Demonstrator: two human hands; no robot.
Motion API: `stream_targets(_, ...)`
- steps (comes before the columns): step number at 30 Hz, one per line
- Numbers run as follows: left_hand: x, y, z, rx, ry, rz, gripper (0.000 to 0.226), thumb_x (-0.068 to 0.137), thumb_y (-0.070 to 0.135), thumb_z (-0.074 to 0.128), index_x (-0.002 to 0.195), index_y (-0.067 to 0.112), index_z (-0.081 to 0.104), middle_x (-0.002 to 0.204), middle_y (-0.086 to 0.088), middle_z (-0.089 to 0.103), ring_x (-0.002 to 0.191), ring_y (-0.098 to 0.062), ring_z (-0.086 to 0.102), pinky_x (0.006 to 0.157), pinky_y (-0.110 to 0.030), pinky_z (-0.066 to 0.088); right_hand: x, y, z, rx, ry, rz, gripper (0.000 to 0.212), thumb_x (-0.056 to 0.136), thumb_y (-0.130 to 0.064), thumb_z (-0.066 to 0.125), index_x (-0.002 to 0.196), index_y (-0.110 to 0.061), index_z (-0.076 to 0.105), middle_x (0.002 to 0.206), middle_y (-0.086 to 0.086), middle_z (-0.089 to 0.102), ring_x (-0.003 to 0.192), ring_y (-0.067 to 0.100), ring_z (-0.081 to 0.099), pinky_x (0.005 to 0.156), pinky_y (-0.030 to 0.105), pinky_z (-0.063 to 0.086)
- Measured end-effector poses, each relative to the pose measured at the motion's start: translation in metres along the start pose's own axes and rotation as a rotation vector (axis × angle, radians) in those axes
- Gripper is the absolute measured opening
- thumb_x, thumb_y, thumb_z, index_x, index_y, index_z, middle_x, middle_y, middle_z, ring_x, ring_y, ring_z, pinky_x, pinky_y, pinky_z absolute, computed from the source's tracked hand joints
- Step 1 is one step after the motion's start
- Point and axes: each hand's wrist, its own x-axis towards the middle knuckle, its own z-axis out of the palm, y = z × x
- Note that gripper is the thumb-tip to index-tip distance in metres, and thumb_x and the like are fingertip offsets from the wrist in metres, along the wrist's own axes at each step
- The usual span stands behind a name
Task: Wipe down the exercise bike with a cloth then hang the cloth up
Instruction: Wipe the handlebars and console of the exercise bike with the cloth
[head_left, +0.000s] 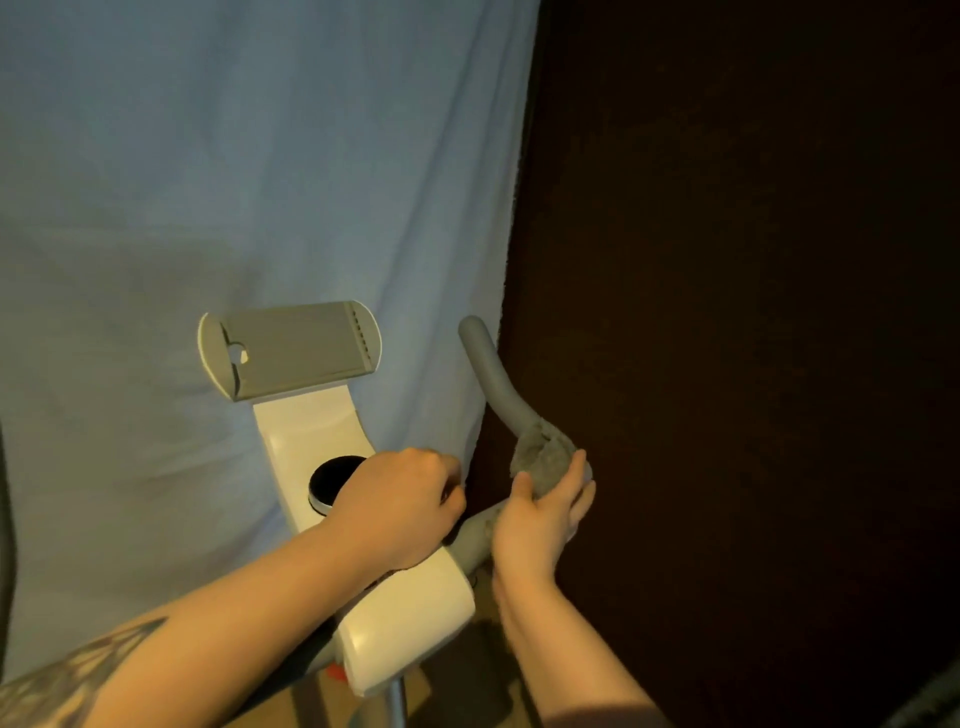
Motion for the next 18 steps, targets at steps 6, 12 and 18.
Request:
stream_targets(6,-0.003,-0.001,0.002,-0.016,0.024,0.037,0.028,0.096,0.038,0.041,0.089,0.025,0.065,0.083,0.003,0.066,0.071,-0.018,0.060,0.061,-0.033,0.049,-0.002,0.001,-0.001,-0.043,-0.023,-0.054,0.054,0.104,-0.024,0.035,0.153,-0.033,0.015,0.163,-0.004,-0.001,0.148,0.026,0.008,0.117,0.045,0.020)
stream_targets(12,-0.002,-0.001,-0.003,0.002,-0.018,0.124,0.031,0.097,0.039,0.038,0.086,0.025,0.063,0.077,0.004,0.063,0.068,-0.016,0.058,0.060,-0.032,0.044,-0.029,0.000,-0.010,-0.066,-0.170,-0.071,0.053,0.105,-0.021,0.032,0.153,-0.031,0.011,0.161,-0.012,-0.009,0.146,0.005,-0.010,0.121,0.033,-0.001)
stream_targets(18,-0.001,-0.006,-0.002,-0.069,-0.036,0.149,0.029,0.098,0.043,0.039,0.096,0.031,0.064,0.083,0.007,0.066,0.074,-0.015,0.061,0.068,-0.035,0.050,-0.045,-0.007,-0.031,0.226,-0.136,-0.028,0.049,0.103,-0.033,0.038,0.146,-0.051,0.023,0.142,-0.021,0.031,0.129,-0.002,0.035,0.110,0.030,0.032)
